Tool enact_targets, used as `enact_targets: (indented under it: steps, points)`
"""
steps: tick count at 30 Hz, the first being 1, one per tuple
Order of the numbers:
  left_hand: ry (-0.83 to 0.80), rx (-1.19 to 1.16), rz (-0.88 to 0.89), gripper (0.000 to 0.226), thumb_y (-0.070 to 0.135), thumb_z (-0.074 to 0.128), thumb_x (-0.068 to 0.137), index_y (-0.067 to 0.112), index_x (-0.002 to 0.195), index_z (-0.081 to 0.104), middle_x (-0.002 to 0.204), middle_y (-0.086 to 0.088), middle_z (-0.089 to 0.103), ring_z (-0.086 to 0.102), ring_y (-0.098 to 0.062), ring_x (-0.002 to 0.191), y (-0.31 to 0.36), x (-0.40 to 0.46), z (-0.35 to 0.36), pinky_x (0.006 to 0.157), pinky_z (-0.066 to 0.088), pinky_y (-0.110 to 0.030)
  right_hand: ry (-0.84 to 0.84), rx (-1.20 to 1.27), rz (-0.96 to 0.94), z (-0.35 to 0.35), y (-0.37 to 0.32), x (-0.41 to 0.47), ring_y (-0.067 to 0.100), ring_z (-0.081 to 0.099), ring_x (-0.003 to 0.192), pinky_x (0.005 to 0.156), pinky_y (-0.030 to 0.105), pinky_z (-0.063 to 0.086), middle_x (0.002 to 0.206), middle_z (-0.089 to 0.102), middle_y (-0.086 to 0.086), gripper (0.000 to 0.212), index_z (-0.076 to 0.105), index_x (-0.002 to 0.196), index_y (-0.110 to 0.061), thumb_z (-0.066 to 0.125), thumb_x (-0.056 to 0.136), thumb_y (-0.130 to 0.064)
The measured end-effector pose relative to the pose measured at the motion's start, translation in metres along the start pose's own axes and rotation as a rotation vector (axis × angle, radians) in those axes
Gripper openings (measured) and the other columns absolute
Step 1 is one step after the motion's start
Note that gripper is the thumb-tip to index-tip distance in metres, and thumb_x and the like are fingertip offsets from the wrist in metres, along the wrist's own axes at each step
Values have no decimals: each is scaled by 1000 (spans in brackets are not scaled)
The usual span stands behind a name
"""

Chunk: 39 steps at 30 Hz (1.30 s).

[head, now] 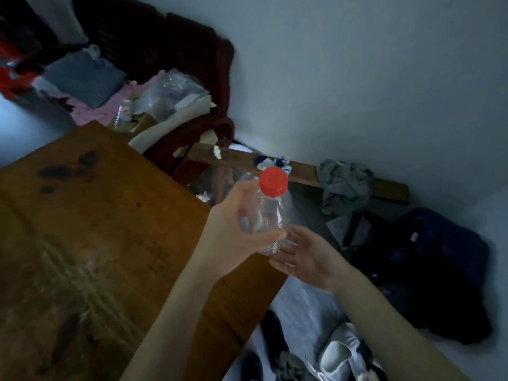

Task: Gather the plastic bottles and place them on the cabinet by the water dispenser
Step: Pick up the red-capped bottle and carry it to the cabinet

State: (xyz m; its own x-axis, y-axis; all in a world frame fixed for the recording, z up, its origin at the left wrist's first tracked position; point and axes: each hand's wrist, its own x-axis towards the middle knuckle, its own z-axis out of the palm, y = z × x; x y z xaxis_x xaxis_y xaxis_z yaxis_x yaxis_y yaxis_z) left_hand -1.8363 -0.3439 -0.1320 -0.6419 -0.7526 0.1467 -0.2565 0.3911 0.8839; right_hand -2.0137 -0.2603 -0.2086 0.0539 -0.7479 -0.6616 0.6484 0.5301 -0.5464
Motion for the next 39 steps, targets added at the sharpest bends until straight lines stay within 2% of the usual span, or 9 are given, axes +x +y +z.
enact_targets:
  steps: [4, 9, 12, 16, 20, 25, 29, 35, 39]
  points:
    - [-122, -13, 95, 66, 50, 79, 68, 30, 126, 54, 109, 20, 63, 64, -10, 103, 17, -4, 30, 90, 55, -29, 68, 104, -69, -28, 23, -38, 30, 66, 105, 89, 40, 55, 119, 67, 19, 53, 49, 142, -3, 47, 100, -36]
    - [-290, -84, 204, 60, 41, 83, 71, 38, 124, 55, 115, 23, 64, 62, -7, 114, 54, -2, 76, 95, 48, -18, 187, 210, -192, -65, 36, -93, 32, 62, 110, 98, 43, 49, 126, 58, 19, 58, 46, 143, 0, 48, 98, -37]
    - [-400, -122, 280, 66, 40, 85, 70, 26, 128, 58, 119, 16, 67, 64, -12, 116, 81, -5, 115, 98, 50, -24, 238, 284, -285, -92, 50, -136, 31, 61, 113, 103, 46, 43, 120, 66, 15, 50, 55, 136, -4, 44, 99, -35]
    - [-558, -155, 345, 68, 24, 92, 69, 30, 128, 58, 121, 18, 68, 64, -8, 116, 122, -20, 173, 97, 51, -26, 343, 355, -336, -126, 73, -201, 30, 65, 106, 88, 44, 56, 120, 66, 16, 42, 57, 126, -11, 44, 95, -35]
    - [-708, -184, 428, 68, 18, 92, 69, 28, 128, 58, 119, 15, 70, 66, -8, 115, 166, -50, 237, 95, 53, -25, 468, 444, -407, -162, 111, -273, 32, 57, 127, 104, 46, 47, 132, 63, 17, 49, 57, 133, -6, 38, 100, -39]
    - [-937, -201, 516, 64, 23, 92, 69, 34, 123, 60, 114, 16, 71, 67, -10, 112, 219, -111, 303, 100, 51, -32, 588, 573, -521, -193, 178, -361, 25, 71, 93, 101, 46, 49, 98, 74, 12, 40, 60, 118, -6, 38, 102, -36]
    - [-1111, -226, 567, 65, 33, 92, 67, 34, 124, 60, 113, 13, 72, 67, -9, 111, 255, -163, 349, 102, 51, -38, 671, 708, -615, -205, 234, -416, 34, 61, 116, 94, 45, 55, 134, 59, 24, 53, 49, 140, -2, 44, 99, -36]
    - [-1398, -285, 692, 73, 41, 94, 62, 37, 127, 59, 116, 17, 72, 67, -3, 110, 304, -235, 417, 95, 53, -26, 844, 969, -815, -201, 318, -493, 31, 68, 99, 87, 42, 55, 104, 70, 18, 35, 65, 111, -7, 50, 94, -34]
    - [-1616, -360, 802, 77, 44, 93, 61, 32, 129, 59, 118, 17, 71, 68, -4, 110, 328, -284, 457, 94, 56, -31, 1025, 1135, -927, -182, 361, -521, 31, 64, 105, 93, 42, 52, 113, 66, 18, 40, 63, 116, -9, 55, 86, -34]
